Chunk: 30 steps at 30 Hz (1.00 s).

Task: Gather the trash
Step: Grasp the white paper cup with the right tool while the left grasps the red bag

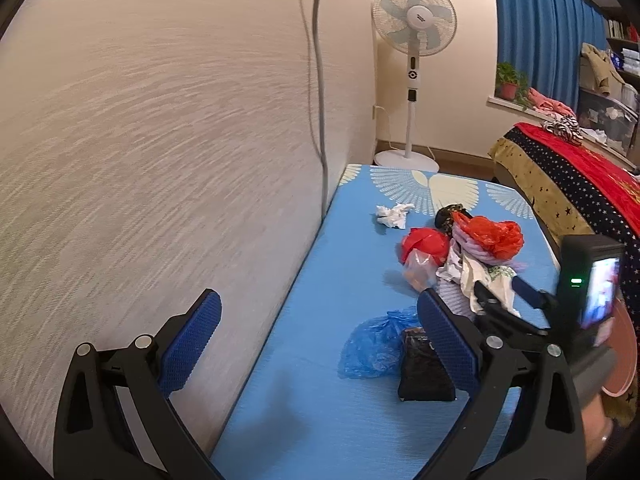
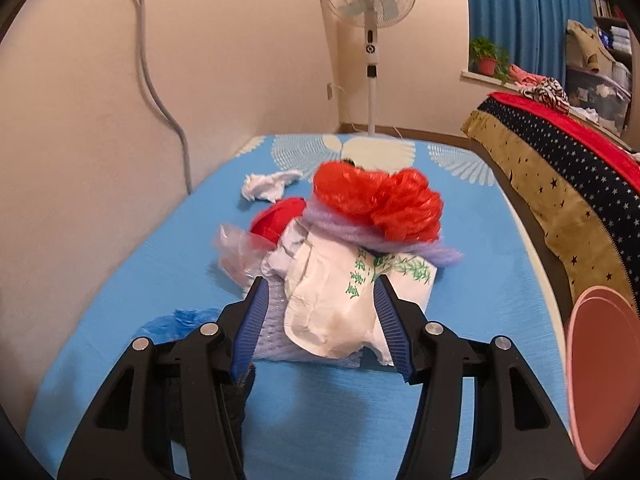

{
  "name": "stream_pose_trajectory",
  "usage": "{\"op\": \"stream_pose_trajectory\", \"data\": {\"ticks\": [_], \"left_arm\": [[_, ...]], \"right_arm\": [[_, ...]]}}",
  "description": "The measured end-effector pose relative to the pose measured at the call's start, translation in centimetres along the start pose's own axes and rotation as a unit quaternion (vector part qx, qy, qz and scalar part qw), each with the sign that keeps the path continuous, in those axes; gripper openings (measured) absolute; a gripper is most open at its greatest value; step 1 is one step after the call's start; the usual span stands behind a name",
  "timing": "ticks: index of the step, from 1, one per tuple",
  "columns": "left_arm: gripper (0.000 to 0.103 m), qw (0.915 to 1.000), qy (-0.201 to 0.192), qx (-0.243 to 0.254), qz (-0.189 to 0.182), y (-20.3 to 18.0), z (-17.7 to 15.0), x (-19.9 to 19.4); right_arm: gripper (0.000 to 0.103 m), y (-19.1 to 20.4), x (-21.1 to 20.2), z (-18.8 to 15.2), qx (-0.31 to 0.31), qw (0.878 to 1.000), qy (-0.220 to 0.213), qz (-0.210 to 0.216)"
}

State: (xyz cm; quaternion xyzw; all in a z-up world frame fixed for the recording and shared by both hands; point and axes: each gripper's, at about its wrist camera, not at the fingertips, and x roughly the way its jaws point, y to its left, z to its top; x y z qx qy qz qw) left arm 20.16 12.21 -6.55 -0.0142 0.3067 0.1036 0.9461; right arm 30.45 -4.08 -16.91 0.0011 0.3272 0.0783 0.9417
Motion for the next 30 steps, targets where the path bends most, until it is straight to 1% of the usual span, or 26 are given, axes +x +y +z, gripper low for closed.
{"op": "stream_pose_trajectory", "data": {"ticks": [2, 4, 6, 10, 12, 13, 14, 15, 16, 17, 19, 20, 27, 30], "left_arm": [[0.095, 1.0000, 0.000, 0.005, -0.007, -0.3, 0.0, 0.0], [0.095, 0.9998, -0.002, 0.009, -0.015, -0.5, -0.1, 0.0], [0.095, 0.9997, -0.003, 0.012, -0.021, -0.7, -0.1, 0.0], [0.095, 0.9995, -0.003, 0.013, -0.028, -0.7, -0.2, 0.1], [0.095, 0.9995, -0.003, 0.008, -0.031, -0.5, -0.2, 0.2], [0.095, 0.9995, -0.002, 0.005, -0.032, -0.4, -0.1, 0.2], [0.095, 0.9995, -0.003, 0.002, -0.032, -0.3, -0.1, 0.2], [0.095, 0.9994, -0.004, -0.001, -0.033, -0.2, 0.0, 0.2], [0.095, 0.9994, -0.004, -0.005, -0.034, -0.1, 0.0, 0.1], [0.095, 0.9994, -0.003, -0.007, -0.035, 0.0, 0.0, 0.1], [0.095, 0.9993, -0.002, -0.009, -0.037, 0.0, 0.0, 0.1], [0.095, 0.9993, -0.002, -0.008, -0.037, 0.0, 0.0, 0.1], [0.095, 0.9994, -0.010, -0.005, -0.034, -0.1, 0.1, -0.2], [0.095, 0.9993, -0.018, -0.005, -0.033, -0.3, 0.1, -0.4]], "right_arm": [[0.056, 0.1, 0.7, -0.1, -0.002, 1.000, 0.003, -0.010], [0.059, 0.4, 1.4, -0.2, -0.006, 1.000, 0.009, -0.017], [0.064, 0.6, 1.8, -0.3, -0.010, 1.000, 0.012, -0.023], [0.064, 0.9, 2.4, -0.7, -0.020, 0.999, 0.023, -0.036], [0.055, 0.7, 2.5, -0.6, -0.014, 0.999, 0.024, -0.039], [0.053, 0.4, 2.4, -0.7, -0.005, 0.999, 0.023, -0.044], [0.049, 0.0, 2.2, -0.7, 0.006, 0.998, 0.020, -0.053], [0.048, -0.3, 2.1, -0.6, 0.014, 0.998, 0.017, -0.060], [0.040, -0.6, 2.0, -0.7, 0.024, 0.997, 0.015, -0.065], [0.025, -1.0, 1.9, -0.7, 0.033, 0.997, 0.014, -0.066], [0.015, -1.6, 2.1, -0.7, 0.046, 0.997, 0.021, -0.065], [0.007, -1.8, 1.9, -0.7, 0.052, 0.997, 0.018, -0.061], [0.001, -2.8, -0.2, -0.7, 0.051, 0.997, -0.011, -0.051], [0.001, -3.9, -2.4, 0.0, 0.059, 0.997, -0.027, -0.045]]}}
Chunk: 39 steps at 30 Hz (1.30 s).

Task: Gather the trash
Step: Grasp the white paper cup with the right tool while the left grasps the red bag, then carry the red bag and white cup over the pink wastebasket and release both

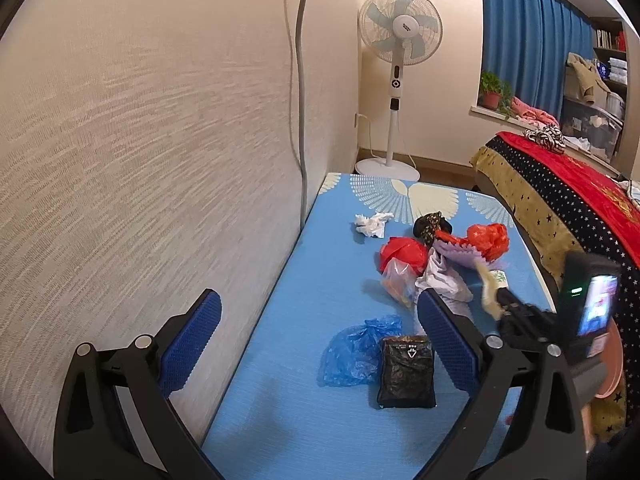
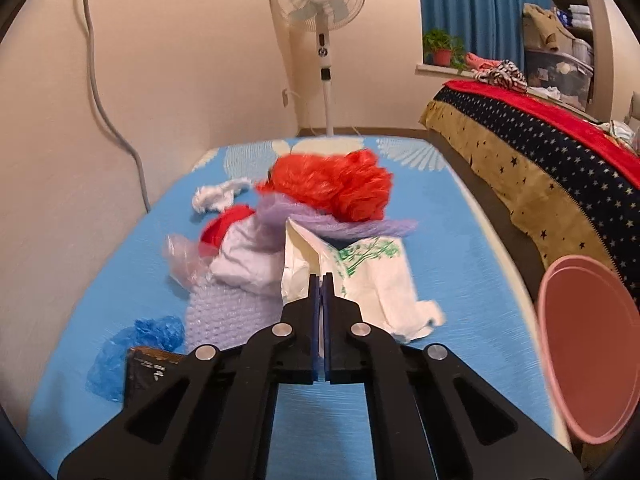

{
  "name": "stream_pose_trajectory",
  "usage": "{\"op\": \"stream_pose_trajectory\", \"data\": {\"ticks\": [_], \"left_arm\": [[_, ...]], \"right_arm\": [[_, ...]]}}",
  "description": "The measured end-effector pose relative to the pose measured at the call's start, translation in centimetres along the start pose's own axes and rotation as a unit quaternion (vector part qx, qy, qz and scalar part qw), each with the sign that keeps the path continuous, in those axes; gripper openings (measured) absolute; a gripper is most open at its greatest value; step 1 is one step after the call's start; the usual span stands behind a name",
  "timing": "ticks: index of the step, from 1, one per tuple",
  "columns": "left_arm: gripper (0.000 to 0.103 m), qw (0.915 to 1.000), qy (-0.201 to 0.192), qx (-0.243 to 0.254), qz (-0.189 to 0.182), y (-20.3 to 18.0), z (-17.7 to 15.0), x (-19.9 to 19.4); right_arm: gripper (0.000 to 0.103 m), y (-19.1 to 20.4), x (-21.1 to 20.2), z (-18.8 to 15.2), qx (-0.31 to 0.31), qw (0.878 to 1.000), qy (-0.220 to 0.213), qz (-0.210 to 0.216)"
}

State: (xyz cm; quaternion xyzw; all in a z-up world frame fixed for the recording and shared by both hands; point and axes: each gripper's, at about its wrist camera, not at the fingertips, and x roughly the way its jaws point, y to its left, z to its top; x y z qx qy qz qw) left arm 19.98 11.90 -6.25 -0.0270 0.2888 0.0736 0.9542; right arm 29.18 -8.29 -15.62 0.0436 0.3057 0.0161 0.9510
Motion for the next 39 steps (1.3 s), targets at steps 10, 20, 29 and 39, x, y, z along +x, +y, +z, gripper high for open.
{"op": "stream_pose_trajectory", "data": {"ticks": [10, 20, 29, 39], "left_arm": [[0.095, 0.9992, -0.020, -0.009, -0.034, -2.1, 0.4, -0.5], [0.095, 0.9912, -0.018, 0.046, -0.123, -12.5, 1.5, 4.3], [0.095, 0.9873, -0.045, 0.039, -0.147, -19.4, -1.7, 12.0], [0.085, 0.9891, -0.010, 0.076, -0.126, -22.2, -2.8, 16.2]], "right_arm": [[0.001, -2.5, -8.3, 3.8, -0.012, 0.999, -0.030, 0.034], [0.001, -9.5, -12.8, 6.8, -0.005, 0.999, -0.037, 0.024], [0.001, -13.8, -12.0, 7.1, 0.030, 0.998, -0.035, 0.030], [0.001, -16.0, -10.6, 7.5, 0.071, 0.997, -0.016, 0.030]]}}
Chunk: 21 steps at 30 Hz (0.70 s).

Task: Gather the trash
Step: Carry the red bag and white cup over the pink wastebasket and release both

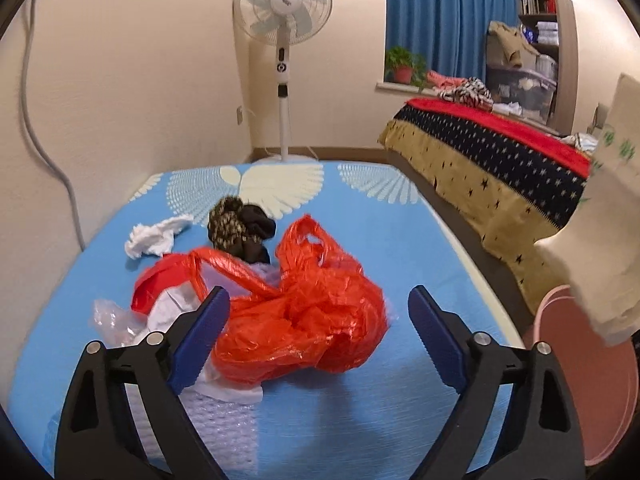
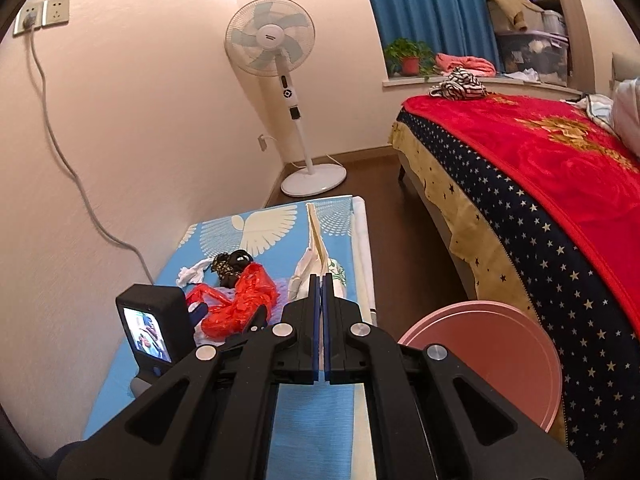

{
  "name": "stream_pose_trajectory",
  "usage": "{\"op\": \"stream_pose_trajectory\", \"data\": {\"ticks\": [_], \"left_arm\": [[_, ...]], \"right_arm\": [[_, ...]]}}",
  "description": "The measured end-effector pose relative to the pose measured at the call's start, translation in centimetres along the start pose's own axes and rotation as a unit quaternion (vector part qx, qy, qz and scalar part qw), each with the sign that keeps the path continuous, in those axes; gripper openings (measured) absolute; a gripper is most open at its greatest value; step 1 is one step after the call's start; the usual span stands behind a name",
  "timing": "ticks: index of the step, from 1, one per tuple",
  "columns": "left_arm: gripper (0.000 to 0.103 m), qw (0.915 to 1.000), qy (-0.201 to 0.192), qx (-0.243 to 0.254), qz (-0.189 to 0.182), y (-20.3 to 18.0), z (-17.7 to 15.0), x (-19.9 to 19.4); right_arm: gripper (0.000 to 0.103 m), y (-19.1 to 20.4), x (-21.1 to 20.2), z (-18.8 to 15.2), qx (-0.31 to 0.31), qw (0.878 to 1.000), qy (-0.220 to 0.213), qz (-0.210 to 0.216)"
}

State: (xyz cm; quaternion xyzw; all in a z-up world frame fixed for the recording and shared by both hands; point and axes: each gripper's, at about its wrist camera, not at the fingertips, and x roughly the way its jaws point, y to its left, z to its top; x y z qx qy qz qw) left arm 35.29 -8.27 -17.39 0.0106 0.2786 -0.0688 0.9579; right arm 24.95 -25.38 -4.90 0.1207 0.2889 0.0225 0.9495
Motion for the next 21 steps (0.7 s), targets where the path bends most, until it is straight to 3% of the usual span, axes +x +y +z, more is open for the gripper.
{"op": "stream_pose_trajectory", "data": {"ticks": [1, 3, 4, 5, 6, 9, 14, 21], "left_arm": [[0.080, 1.0000, 0.004, -0.002, -0.001, 0.1, 0.0, 0.1], [0.057, 0.9998, 0.015, -0.009, -0.006, 0.5, 0.0, 0.5], [0.050, 0.9996, 0.020, -0.014, -0.012, 0.7, 0.0, 0.7], [0.029, 0.9995, 0.021, -0.016, -0.018, 0.8, 0.0, 0.8], [0.025, 0.9993, 0.022, -0.016, -0.023, 0.9, 0.0, 0.8], [0.018, 0.9995, 0.017, -0.008, -0.024, 0.9, 0.1, 0.2], [0.016, 0.9992, -0.007, -0.015, -0.036, 1.7, 1.4, -3.3], [0.016, 0.9974, -0.037, -0.042, -0.045, 3.5, 4.5, -13.8]], "right_arm": [[0.001, -0.1, 0.1, 0.0, 0.001, 1.000, 0.002, -0.001], [0.001, -0.2, 0.3, -0.2, 0.003, 1.000, 0.005, -0.003], [0.001, -0.2, 0.4, -0.2, 0.004, 1.000, 0.008, -0.003], [0.001, 0.0, 0.4, -0.3, 0.005, 1.000, 0.009, -0.003], [0.001, -0.1, 0.5, -0.3, 0.004, 1.000, 0.010, -0.003], [0.001, 0.0, 0.4, -0.4, -0.003, 1.000, 0.008, -0.006], [0.001, -0.1, 0.0, -0.2, -0.001, 1.000, 0.004, -0.002], [0.001, 1.6, -2.6, 0.5, -0.012, 0.999, -0.020, 0.031]]}}
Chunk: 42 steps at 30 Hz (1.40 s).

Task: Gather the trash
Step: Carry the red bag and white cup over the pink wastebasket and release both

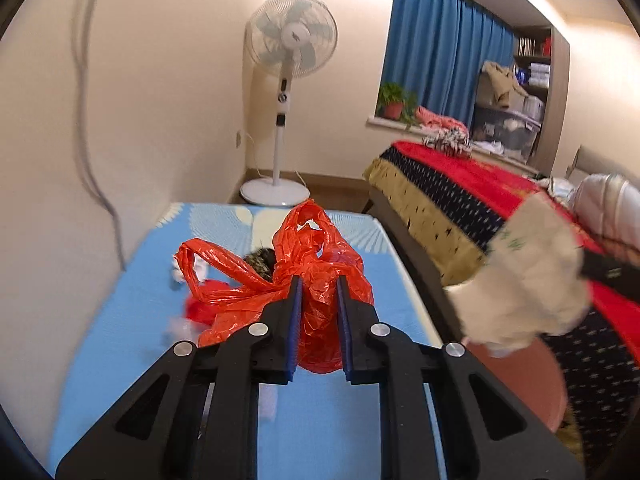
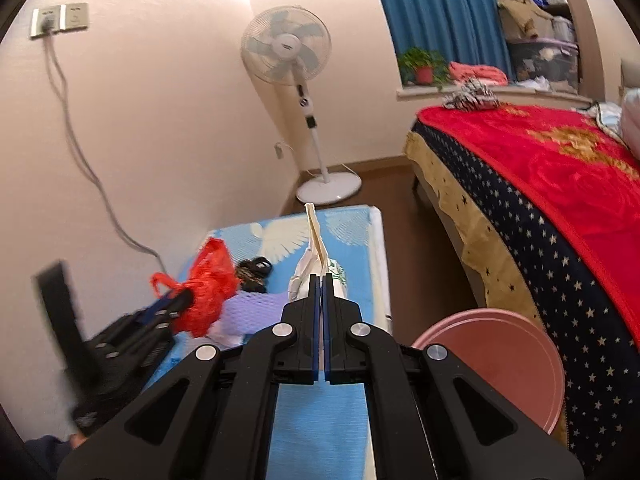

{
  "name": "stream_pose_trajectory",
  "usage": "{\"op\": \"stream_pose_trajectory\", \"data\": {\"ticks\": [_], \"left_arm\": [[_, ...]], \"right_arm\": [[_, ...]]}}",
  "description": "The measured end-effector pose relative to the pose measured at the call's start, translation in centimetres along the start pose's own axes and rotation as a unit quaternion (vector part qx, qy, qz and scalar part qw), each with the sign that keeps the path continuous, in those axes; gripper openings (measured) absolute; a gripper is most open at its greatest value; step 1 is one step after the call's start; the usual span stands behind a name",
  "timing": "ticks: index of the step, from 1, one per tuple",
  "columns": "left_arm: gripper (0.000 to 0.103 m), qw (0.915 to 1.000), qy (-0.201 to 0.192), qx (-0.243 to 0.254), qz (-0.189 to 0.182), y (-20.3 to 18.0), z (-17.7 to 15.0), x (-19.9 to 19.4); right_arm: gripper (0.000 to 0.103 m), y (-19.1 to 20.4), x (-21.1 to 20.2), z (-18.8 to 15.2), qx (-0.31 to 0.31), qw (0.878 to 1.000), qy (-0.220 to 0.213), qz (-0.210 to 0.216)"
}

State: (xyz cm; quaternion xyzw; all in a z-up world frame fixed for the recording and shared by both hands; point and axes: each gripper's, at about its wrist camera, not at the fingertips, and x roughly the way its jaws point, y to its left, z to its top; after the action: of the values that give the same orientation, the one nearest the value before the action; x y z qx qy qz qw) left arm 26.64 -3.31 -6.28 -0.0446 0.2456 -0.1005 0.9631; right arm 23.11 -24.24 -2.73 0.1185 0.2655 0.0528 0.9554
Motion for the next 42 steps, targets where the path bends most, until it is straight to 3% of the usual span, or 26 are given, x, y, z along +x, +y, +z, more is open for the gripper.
{"op": "stream_pose_trajectory", "data": {"ticks": [5, 9, 13, 19, 26, 35, 42], "left_arm": [[0.016, 0.9998, 0.005, 0.019, 0.004, -0.4, 1.4, -9.3], [0.016, 0.9997, 0.008, 0.018, 0.014, -0.6, 0.6, -15.7], [0.016, 0.9993, 0.025, 0.001, 0.027, -0.7, -1.9, -21.1], [0.016, 0.9985, 0.041, -0.012, 0.034, -0.8, -6.0, -26.0], [0.016, 0.9983, 0.050, -0.012, 0.028, -1.1, -7.5, -27.7], [0.017, 0.9991, 0.031, 0.028, -0.007, -4.5, -4.7, -26.2], [0.017, 0.9949, 0.036, 0.068, -0.065, -9.6, -1.1, -20.5]], "right_arm": [[0.001, 3.0, -4.7, 0.5, -0.007, 0.999, -0.009, 0.037], [0.001, 5.2, -9.9, -0.5, -0.021, 0.997, -0.010, 0.067], [0.001, 6.9, -15.6, -3.6, -0.046, 0.995, 0.005, 0.084], [0.001, 7.8, -20.6, -9.3, -0.063, 0.992, 0.044, 0.095], [0.001, 8.1, -23.2, -11.7, -0.066, 0.991, 0.054, 0.104], [0.001, 4.0, -24.4, -7.1, -0.042, 0.997, -0.009, 0.068], [0.001, -2.5, -23.2, -3.7, -0.019, 0.999, -0.038, 0.009]]}}
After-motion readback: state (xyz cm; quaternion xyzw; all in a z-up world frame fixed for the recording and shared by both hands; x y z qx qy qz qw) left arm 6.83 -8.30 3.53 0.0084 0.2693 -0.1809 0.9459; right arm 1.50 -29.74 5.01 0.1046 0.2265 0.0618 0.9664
